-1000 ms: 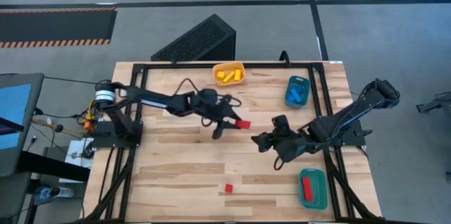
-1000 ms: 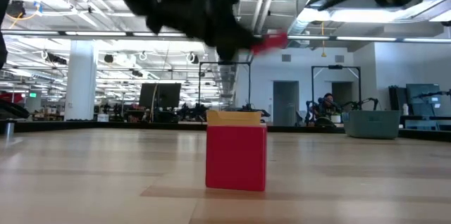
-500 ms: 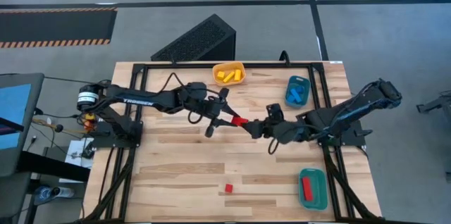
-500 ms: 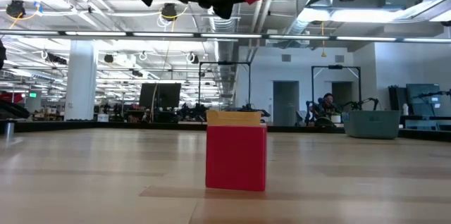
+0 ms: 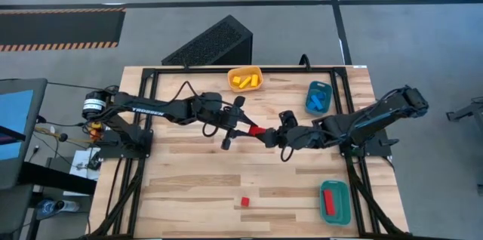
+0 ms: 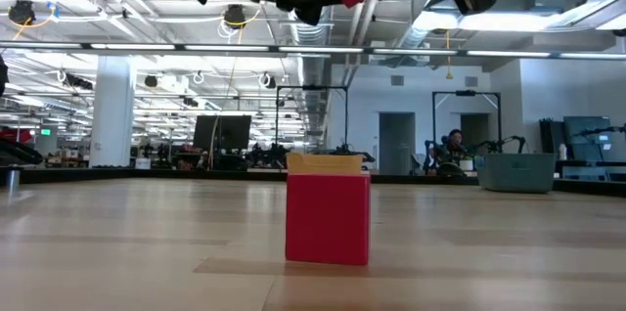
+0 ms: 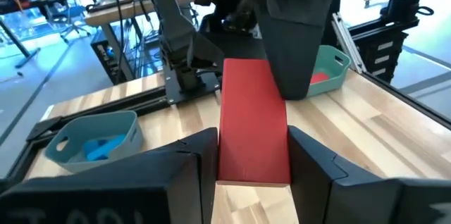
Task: Sort & place blocks by color
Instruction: Put the top red block into the green bin
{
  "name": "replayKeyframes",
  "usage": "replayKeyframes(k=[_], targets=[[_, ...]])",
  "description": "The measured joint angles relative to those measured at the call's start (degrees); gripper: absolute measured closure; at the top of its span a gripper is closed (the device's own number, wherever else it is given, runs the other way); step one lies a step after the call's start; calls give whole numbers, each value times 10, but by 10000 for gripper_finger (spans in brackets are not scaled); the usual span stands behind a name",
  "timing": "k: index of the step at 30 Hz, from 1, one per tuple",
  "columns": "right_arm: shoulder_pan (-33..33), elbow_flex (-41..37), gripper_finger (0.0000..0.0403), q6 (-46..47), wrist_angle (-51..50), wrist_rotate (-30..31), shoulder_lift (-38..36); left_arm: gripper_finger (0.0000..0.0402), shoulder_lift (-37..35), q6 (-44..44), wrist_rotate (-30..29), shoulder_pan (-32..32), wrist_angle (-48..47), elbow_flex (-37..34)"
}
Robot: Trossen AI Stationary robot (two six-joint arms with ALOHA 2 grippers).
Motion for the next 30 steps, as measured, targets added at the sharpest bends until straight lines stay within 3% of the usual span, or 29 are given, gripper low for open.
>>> replayKeyframes(k=[9,14,22,30], targets=[[-11,1,356,-34,-2,-7,-3,281,0,6,27,-2,0,0],[-10,1,358,-77,-37,-69,-1,246,0,-47,25,-6,0,0],[25,17,358,-37,-261,-285,-32,181,0,-85,22,-4,-45,0],[97,53,358,-26,-489,-508,-55,169,0,-93,21,-7,-126,0]])
